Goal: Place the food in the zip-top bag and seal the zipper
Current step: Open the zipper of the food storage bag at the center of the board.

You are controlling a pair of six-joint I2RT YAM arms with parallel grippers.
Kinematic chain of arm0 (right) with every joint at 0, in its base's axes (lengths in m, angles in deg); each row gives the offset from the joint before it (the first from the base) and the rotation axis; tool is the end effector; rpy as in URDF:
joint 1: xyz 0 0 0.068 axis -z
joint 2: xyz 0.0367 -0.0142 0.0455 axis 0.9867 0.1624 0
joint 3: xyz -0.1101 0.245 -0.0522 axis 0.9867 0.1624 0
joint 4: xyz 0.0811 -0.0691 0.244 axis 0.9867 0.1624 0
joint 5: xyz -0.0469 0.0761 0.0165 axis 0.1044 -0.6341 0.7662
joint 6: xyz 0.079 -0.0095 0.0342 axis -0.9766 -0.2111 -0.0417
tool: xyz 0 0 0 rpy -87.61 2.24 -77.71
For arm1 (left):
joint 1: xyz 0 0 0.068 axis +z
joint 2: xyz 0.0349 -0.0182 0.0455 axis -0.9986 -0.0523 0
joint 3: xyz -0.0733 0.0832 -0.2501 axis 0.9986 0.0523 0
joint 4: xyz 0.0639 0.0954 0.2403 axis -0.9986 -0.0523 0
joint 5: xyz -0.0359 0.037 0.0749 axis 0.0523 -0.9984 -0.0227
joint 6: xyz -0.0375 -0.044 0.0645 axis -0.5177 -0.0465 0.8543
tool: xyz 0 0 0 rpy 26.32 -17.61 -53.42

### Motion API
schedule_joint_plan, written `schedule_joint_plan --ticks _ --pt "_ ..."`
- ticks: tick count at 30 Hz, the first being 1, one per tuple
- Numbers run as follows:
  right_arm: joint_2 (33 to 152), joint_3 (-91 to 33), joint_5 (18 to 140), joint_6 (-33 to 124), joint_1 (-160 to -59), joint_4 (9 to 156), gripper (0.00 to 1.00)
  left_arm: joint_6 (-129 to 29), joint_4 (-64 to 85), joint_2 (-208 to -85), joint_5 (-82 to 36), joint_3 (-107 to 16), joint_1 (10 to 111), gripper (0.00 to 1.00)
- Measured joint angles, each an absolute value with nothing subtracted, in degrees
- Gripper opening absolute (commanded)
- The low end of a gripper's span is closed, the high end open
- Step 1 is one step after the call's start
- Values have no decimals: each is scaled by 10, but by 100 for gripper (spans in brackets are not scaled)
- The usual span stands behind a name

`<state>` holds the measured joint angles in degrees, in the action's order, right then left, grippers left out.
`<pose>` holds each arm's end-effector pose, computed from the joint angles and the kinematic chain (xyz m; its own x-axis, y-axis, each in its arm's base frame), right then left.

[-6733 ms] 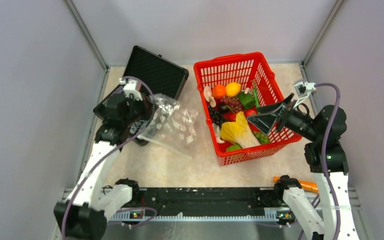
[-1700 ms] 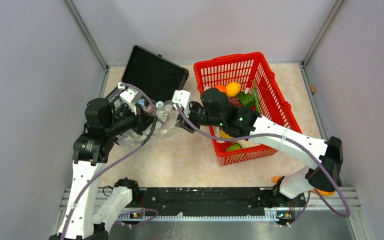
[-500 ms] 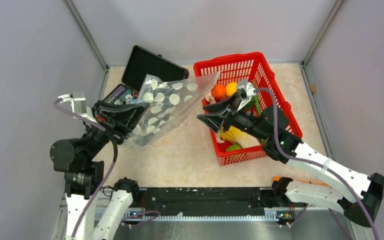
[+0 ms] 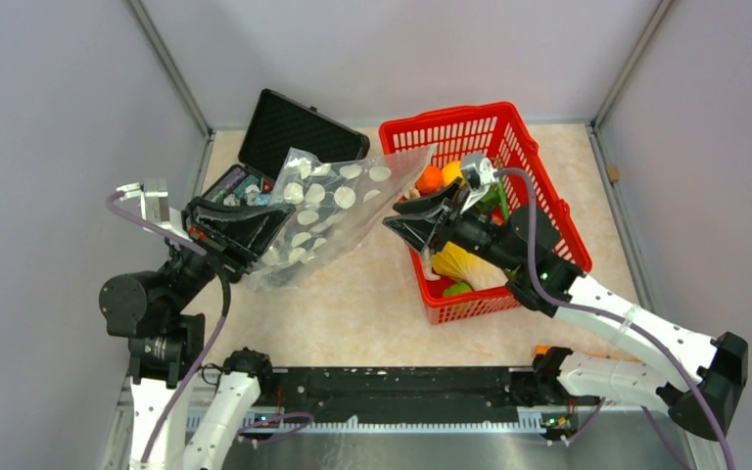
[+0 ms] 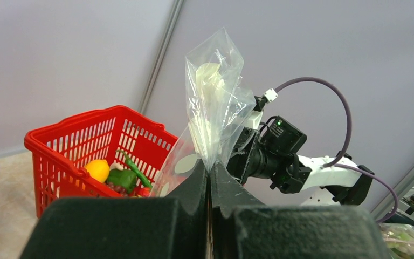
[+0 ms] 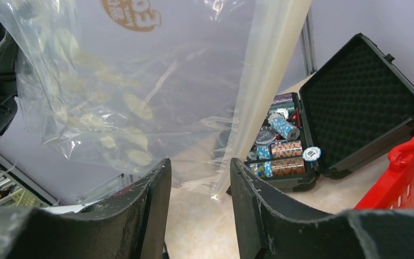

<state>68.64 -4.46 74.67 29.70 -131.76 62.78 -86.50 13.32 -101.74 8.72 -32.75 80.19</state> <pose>0.1620 0.2252 0.4030 -0.2096 0.3400 -0.9167 -0.8719 0.3593 0.3326 0.0889 -0.0602 0.4938 -0.1089 -0.5638 -0.8187 0.8204 0.4141 -0.3943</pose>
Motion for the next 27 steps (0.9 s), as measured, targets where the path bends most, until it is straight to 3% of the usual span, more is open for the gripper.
schedule_joint_plan --ticks 15,19,24,27 --pt "688 -23 742 271 -1287 590 45 -857 116 -1017 83 -328 802 0" --pt "700 -23 717 261 -1281 566 39 -857 116 -1018 83 -328 802 0" --pt "709 -23 702 250 -1277 561 16 -850 112 -1018 78 -328 802 0" --pt "709 -21 692 246 -1277 550 11 -842 104 -1019 70 -328 802 0"
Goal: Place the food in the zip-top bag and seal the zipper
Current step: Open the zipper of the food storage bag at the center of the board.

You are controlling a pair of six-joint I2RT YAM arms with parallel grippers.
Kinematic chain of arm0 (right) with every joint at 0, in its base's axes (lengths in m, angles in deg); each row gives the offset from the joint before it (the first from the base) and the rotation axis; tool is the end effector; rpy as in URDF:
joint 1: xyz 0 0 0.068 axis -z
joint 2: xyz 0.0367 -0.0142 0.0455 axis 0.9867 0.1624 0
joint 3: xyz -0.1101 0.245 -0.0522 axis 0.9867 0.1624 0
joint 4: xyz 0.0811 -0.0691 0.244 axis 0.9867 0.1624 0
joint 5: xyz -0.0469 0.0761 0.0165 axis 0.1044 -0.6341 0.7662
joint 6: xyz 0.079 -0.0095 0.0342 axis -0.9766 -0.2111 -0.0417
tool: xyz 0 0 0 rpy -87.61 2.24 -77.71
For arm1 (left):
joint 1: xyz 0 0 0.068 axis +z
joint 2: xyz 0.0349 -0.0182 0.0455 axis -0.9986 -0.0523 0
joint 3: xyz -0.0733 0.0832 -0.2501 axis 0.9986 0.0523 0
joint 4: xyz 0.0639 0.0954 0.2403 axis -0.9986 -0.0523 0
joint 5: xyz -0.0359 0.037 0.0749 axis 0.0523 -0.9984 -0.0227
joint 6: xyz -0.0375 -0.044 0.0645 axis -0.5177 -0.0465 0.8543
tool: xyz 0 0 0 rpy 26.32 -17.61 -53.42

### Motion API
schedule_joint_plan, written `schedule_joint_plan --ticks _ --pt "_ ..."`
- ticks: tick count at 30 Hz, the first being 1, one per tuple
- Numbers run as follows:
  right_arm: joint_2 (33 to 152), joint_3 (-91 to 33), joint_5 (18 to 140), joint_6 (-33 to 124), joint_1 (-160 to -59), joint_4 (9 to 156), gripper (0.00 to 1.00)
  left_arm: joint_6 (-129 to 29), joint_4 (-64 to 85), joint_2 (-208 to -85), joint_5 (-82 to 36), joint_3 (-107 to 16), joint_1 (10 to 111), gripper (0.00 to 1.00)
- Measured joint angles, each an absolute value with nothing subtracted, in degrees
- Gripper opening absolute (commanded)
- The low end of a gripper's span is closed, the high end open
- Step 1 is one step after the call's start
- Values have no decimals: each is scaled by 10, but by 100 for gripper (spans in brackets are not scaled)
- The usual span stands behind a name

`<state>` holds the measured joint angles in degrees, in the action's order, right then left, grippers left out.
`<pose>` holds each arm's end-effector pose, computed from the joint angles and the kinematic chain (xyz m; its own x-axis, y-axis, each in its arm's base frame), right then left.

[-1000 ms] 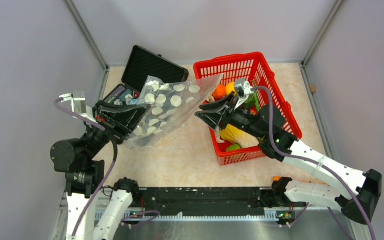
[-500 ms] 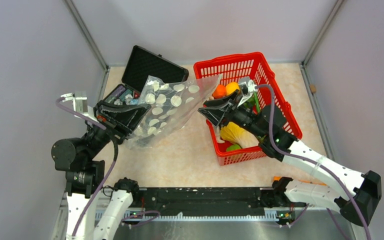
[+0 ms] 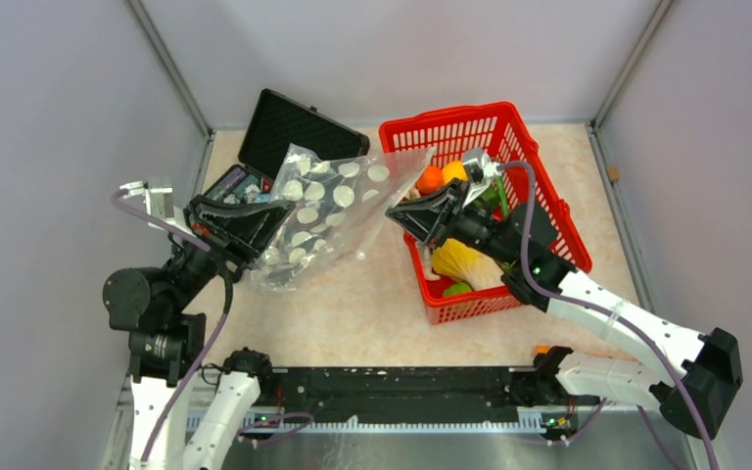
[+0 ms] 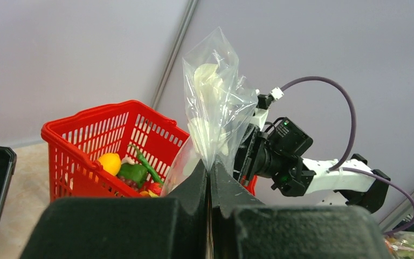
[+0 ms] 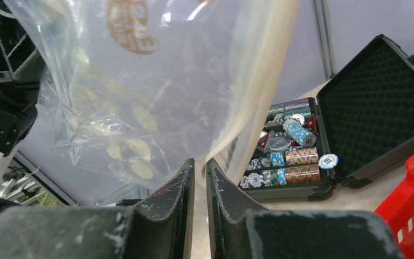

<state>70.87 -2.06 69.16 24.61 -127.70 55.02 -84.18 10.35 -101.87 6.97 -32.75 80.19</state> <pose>0.1769 0.2230 0.3951 -0.2467 0.3871 -0.8884 -0.8781 0.2985 0.3739 0.0948 -0.0591 0.4885 -0.1074 -0.5568 -0.8237 0.7911 0.4540 -0.4100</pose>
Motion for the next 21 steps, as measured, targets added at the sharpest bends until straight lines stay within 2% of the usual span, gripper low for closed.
schedule_joint_plan --ticks 3,4,10,16,18,21 --pt "709 -20 680 241 -1277 544 1 -835 97 -1023 64 -328 802 0" --pt "709 -20 676 240 -1277 539 1 -833 93 -1024 62 -328 802 0" --pt "708 -9 669 236 -1277 524 16 -824 82 -1025 46 -328 802 0" --pt "708 -5 684 236 -1277 522 20 -828 83 -1025 49 -328 802 0" --pt "708 -4 689 236 -1277 513 25 -832 84 -1025 52 -328 802 0" --pt "711 -4 693 236 -1277 499 25 -837 87 -1025 55 -328 802 0"
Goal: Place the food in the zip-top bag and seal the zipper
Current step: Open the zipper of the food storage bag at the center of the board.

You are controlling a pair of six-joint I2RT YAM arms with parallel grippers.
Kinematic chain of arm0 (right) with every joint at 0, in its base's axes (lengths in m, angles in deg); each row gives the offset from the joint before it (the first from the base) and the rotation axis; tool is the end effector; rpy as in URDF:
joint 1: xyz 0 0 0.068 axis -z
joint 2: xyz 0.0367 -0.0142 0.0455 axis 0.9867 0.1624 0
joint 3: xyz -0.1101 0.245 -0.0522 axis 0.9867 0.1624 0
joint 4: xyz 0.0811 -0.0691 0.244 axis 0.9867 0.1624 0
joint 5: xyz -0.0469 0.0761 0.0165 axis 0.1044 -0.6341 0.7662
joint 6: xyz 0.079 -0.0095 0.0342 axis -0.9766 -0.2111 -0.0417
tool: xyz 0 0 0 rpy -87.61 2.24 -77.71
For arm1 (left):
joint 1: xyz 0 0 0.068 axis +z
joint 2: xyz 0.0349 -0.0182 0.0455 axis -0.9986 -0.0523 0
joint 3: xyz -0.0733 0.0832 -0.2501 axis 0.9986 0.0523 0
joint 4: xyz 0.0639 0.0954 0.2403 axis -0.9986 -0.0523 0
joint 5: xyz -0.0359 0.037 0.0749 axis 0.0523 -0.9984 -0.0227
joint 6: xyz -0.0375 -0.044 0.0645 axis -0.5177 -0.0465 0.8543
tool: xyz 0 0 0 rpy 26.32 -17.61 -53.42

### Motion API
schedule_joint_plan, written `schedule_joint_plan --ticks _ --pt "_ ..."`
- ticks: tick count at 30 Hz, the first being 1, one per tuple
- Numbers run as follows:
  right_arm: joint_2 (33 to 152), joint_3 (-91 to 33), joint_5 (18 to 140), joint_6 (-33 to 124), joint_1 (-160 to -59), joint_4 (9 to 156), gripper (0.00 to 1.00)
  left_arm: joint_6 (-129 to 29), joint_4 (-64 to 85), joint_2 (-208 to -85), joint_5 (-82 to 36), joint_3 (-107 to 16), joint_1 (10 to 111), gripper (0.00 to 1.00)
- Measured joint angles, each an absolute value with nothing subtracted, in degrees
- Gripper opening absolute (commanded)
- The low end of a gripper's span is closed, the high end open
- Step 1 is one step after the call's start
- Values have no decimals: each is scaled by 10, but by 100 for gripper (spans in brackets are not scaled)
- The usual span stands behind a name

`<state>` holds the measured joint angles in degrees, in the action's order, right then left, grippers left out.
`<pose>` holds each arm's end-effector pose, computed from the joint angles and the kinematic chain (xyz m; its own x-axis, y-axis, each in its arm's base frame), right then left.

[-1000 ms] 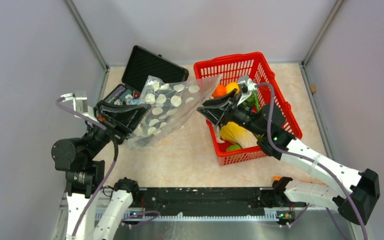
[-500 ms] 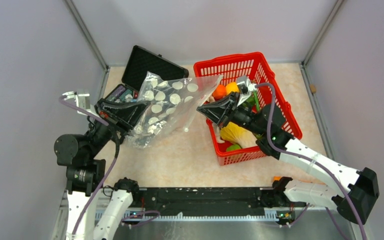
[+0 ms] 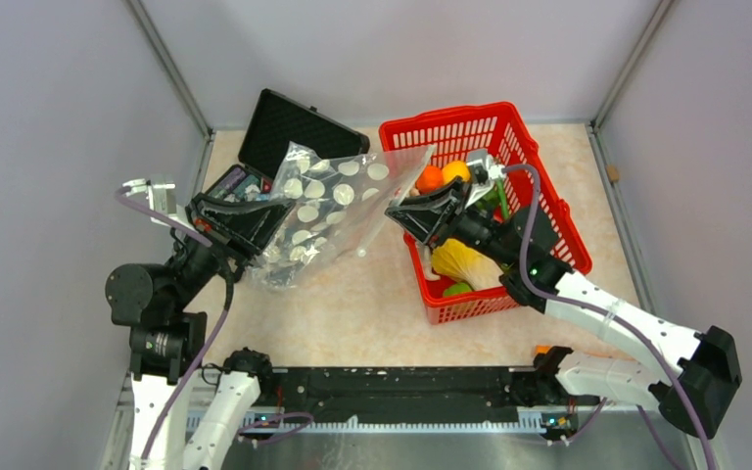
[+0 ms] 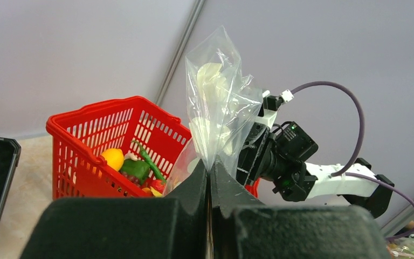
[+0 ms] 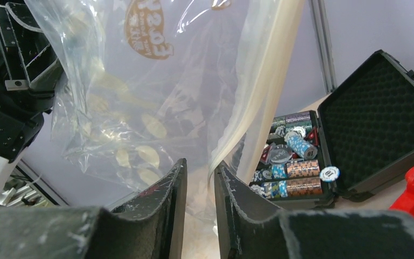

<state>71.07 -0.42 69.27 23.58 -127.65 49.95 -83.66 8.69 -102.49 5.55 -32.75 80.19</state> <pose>0.1762 0.2217 0.3952 -0.2279 0.4296 -0.8738 -0.8872 0.2781 0.3682 0.1018 -0.0584 0.4847 -0.1218 -0.5610 -0.8188 0.7647 0.4729 -0.4377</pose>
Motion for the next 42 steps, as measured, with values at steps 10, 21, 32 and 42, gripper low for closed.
schedule_joint_plan --ticks 10,21,32,42 --pt "725 3 685 226 -1270 468 0 -829 75 -1024 48 -325 802 0" --pt "721 17 671 185 -1270 519 0 -676 -91 -1042 -156 -327 802 44" --pt "809 -49 777 130 -1305 688 0 -616 -146 -1099 -267 -241 802 98" --pt "888 -98 875 47 -1330 724 0 -564 -166 -1044 -198 -242 802 86"
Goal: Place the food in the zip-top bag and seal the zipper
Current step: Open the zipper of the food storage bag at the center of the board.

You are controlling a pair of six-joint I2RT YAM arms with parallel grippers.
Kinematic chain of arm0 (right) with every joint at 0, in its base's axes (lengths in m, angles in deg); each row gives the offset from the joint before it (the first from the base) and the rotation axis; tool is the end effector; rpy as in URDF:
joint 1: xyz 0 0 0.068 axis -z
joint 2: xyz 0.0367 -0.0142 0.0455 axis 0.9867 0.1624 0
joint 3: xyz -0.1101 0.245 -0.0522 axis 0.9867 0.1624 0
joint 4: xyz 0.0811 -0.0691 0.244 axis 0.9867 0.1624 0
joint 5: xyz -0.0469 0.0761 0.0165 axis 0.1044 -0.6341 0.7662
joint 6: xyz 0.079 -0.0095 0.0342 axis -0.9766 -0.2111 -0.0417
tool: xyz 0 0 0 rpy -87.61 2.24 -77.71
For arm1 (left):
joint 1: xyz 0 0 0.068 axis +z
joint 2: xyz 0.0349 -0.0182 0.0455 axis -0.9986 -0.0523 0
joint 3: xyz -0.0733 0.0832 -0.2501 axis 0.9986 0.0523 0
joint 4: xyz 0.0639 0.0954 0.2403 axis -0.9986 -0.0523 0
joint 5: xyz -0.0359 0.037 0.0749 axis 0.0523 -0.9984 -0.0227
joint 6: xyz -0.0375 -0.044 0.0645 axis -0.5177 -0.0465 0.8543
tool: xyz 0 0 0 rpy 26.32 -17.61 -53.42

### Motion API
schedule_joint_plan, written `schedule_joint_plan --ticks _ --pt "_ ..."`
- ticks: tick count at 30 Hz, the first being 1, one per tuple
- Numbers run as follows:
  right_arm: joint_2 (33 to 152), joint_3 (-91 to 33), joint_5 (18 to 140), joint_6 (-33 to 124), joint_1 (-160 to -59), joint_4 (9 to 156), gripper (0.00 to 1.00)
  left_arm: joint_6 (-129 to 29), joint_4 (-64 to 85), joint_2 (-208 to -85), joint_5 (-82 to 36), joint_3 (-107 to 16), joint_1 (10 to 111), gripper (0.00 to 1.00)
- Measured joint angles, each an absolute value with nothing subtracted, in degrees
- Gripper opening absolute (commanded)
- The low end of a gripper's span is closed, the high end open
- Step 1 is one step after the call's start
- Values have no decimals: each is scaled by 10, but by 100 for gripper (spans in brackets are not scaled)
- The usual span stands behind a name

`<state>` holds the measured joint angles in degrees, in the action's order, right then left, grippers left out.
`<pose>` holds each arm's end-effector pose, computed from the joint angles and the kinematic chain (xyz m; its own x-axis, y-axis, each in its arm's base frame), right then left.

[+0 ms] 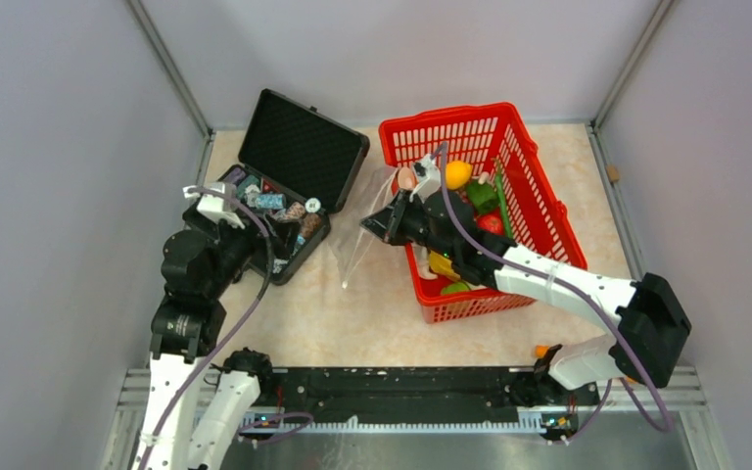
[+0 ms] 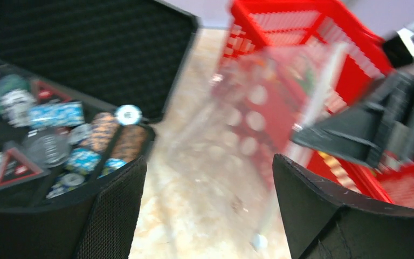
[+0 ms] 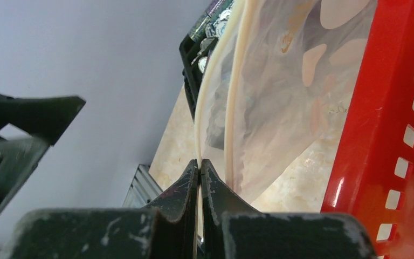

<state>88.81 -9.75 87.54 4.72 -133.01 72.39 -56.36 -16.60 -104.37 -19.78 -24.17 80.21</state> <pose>0.2243 0.2879 0.3086 -0.6565 0.3575 -0.6642 -0.4355 0.5392 0.7208 0.1650 -0.0351 0.3703 -0.2307 -0.2818 -0.9313 0.2525 0.9070 -0.3370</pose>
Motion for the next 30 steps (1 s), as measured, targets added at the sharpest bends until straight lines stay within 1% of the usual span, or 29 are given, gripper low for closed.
schedule_joint_plan --ticks 4,6,9,13,16,17,19,20,23,30 --pt "912 -120 889 28 -1332 726 0 -561 -144 -1035 -70 -220 801 84" --pt "914 -122 894 23 -1333 728 0 -561 -137 -1034 -29 -204 798 83" --pt "914 -122 899 16 -1333 728 0 -561 -124 -1029 10 -176 786 82" --pt "914 -123 900 13 -1333 728 0 -560 -112 -1025 29 -154 759 81" --pt "914 -123 899 13 -1333 729 0 -555 -107 -1027 20 -153 735 80" --pt "914 -123 899 13 -1333 729 0 -553 -106 -1029 16 -153 727 77" --pt "914 -124 897 14 -1333 730 0 -546 -105 -1038 -1 -154 703 68" --pt "914 -126 896 15 -1333 733 0 -544 -104 -1046 -11 -154 691 67" --pt "914 -128 896 18 -1333 736 0 -532 -101 -1066 -63 -154 644 69" --pt "913 -130 897 18 -1333 744 0 -516 -70 -1094 -146 -152 570 68"
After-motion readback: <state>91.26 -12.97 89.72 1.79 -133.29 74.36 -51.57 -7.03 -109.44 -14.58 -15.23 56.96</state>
